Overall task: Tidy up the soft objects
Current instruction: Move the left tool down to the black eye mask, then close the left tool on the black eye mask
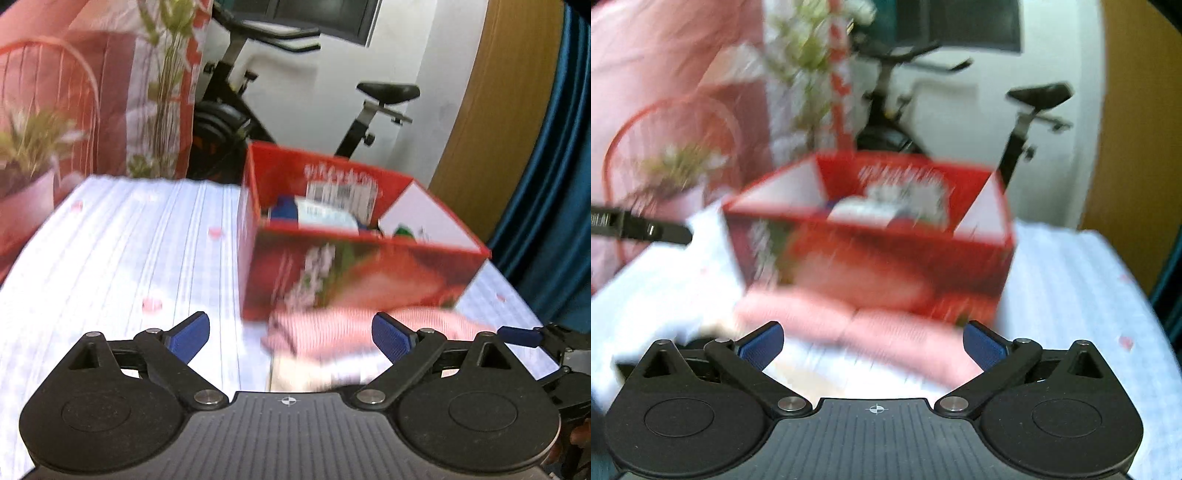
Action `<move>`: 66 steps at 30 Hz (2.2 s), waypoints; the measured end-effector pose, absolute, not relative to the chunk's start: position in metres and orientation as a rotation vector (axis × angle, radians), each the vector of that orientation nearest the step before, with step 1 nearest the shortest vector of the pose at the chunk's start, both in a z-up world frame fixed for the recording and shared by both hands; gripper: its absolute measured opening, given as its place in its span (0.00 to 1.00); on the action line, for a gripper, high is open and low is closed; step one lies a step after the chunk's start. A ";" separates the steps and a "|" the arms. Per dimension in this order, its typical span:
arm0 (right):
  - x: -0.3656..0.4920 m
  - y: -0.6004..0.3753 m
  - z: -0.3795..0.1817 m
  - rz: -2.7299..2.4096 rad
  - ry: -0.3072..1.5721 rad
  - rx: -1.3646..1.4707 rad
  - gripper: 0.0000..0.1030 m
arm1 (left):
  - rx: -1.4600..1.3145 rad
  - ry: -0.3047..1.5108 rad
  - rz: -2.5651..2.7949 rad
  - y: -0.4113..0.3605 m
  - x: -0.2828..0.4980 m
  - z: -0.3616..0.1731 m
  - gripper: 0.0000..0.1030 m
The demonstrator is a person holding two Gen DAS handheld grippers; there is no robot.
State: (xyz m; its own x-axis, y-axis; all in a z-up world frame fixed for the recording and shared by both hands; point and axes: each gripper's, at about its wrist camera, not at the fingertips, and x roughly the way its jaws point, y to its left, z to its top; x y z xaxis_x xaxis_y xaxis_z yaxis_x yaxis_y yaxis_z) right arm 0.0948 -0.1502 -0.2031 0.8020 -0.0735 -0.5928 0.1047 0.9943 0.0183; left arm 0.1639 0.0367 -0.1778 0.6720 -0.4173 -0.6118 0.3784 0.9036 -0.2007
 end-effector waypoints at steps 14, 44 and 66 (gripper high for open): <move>0.072 -0.091 -0.233 0.070 0.788 0.034 1.00 | -0.040 0.807 -0.403 0.058 0.120 -0.211 0.93; 0.118 -0.103 -0.262 0.109 0.820 -0.161 0.99 | -0.126 0.805 -0.475 0.028 0.169 -0.218 0.86; 0.118 -0.105 -0.260 0.125 0.818 -0.163 0.99 | -0.093 0.792 -0.589 0.000 0.166 -0.208 0.42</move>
State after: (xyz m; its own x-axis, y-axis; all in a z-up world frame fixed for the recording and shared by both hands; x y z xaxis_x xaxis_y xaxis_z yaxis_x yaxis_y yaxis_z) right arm 0.1184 -0.1055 -0.2604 0.6773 0.0474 -0.7342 -0.1734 0.9801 -0.0967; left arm 0.1661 -0.0001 -0.2076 0.5514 -0.5307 -0.6436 0.4630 0.8365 -0.2930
